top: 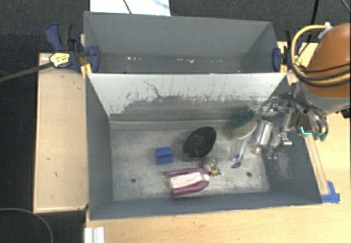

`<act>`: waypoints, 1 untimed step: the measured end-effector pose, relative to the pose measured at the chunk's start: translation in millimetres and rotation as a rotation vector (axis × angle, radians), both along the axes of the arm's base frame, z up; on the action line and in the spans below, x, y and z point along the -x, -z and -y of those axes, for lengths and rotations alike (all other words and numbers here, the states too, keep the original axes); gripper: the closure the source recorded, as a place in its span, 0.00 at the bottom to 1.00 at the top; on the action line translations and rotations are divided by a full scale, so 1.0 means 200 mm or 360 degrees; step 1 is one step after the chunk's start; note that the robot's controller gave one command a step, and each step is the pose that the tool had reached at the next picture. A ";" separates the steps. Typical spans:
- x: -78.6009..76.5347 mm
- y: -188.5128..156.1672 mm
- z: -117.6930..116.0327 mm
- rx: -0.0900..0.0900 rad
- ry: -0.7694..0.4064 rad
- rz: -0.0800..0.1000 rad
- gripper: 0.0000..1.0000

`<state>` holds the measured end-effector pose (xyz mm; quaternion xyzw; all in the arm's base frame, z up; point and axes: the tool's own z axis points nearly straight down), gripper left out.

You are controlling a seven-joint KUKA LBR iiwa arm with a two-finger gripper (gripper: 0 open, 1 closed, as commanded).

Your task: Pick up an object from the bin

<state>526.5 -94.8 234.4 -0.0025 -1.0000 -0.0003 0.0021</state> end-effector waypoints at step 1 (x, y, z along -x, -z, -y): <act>-0.22 0.42 -0.25 -0.0004 0.0046 0.0002 0.00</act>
Offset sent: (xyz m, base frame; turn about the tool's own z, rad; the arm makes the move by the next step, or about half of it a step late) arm 0.0440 0.0465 -0.0802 0.0340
